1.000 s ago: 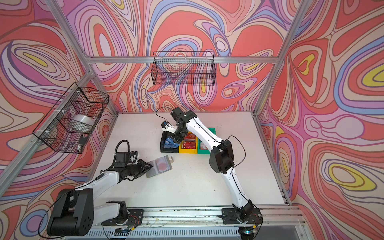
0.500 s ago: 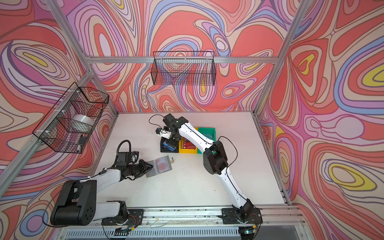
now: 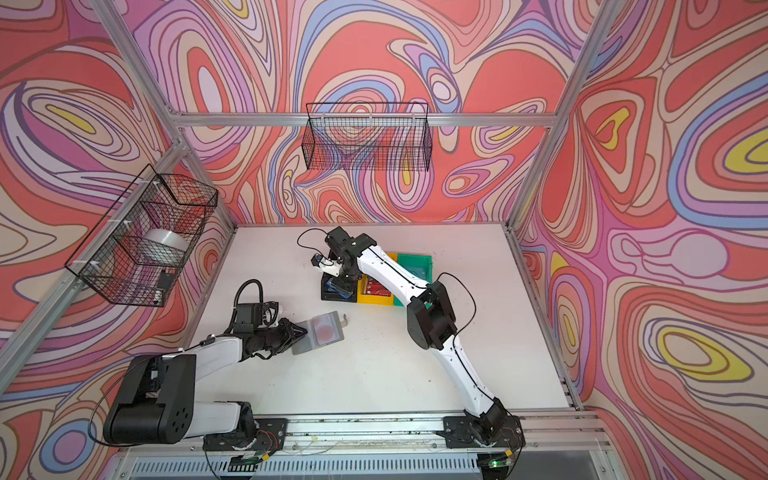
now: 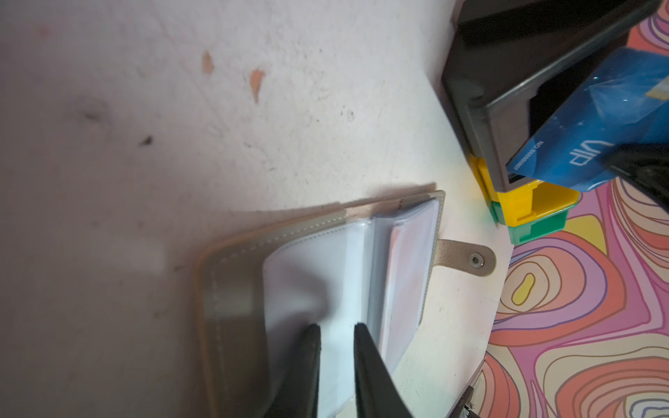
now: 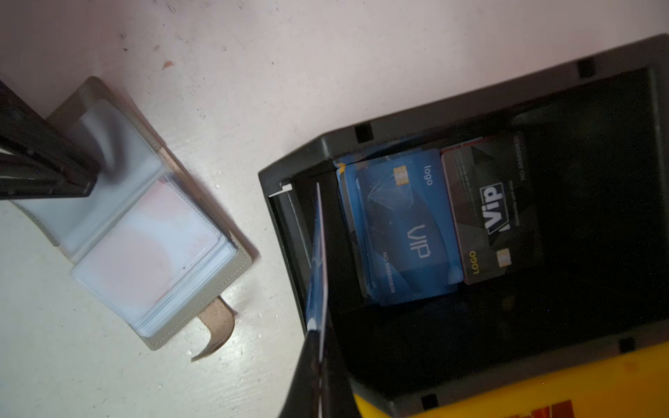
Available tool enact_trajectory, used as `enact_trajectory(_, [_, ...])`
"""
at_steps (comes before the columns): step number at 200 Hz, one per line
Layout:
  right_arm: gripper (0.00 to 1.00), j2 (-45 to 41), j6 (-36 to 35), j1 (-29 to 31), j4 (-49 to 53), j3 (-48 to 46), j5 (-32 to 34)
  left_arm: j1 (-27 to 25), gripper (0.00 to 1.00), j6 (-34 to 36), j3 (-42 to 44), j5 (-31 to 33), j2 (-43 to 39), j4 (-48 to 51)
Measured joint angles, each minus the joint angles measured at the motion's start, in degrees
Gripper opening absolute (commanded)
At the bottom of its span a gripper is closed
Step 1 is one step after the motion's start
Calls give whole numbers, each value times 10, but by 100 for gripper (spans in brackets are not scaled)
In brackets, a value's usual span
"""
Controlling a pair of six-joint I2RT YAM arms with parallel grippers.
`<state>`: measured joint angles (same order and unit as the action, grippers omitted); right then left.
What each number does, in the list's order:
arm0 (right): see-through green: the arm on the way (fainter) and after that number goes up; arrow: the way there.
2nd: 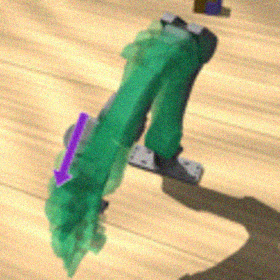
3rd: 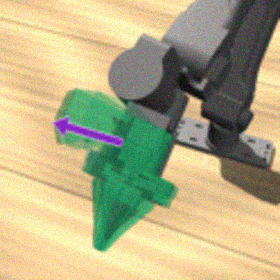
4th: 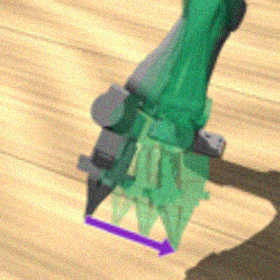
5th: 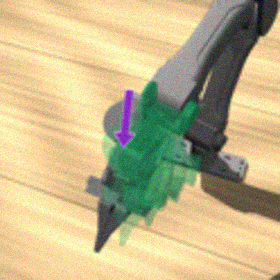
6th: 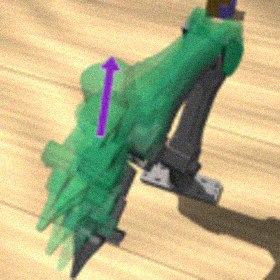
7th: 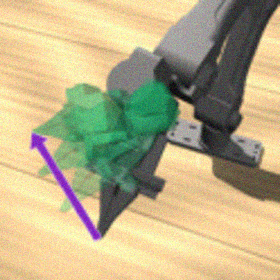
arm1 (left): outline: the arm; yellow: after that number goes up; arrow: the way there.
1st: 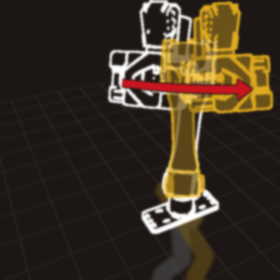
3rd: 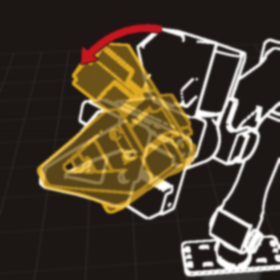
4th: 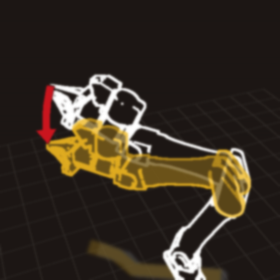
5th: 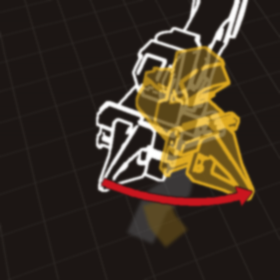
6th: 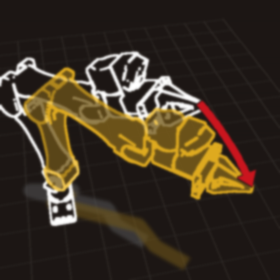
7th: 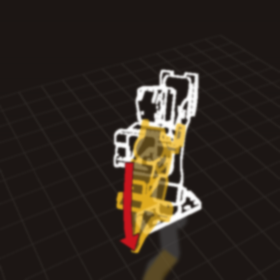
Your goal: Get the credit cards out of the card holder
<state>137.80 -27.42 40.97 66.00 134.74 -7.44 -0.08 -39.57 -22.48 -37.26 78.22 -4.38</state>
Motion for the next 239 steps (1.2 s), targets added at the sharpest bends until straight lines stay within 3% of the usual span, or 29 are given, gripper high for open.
enact_trajectory(104, [0, -18, -25, 0, -1, -2, 52, 0, 21, 0, 0, -2, 2, -2])
enact_trajectory(239, [0, 40, -79, 15, 14, 29, 74, 0, 21, 4, 0, -3, 5, -5])
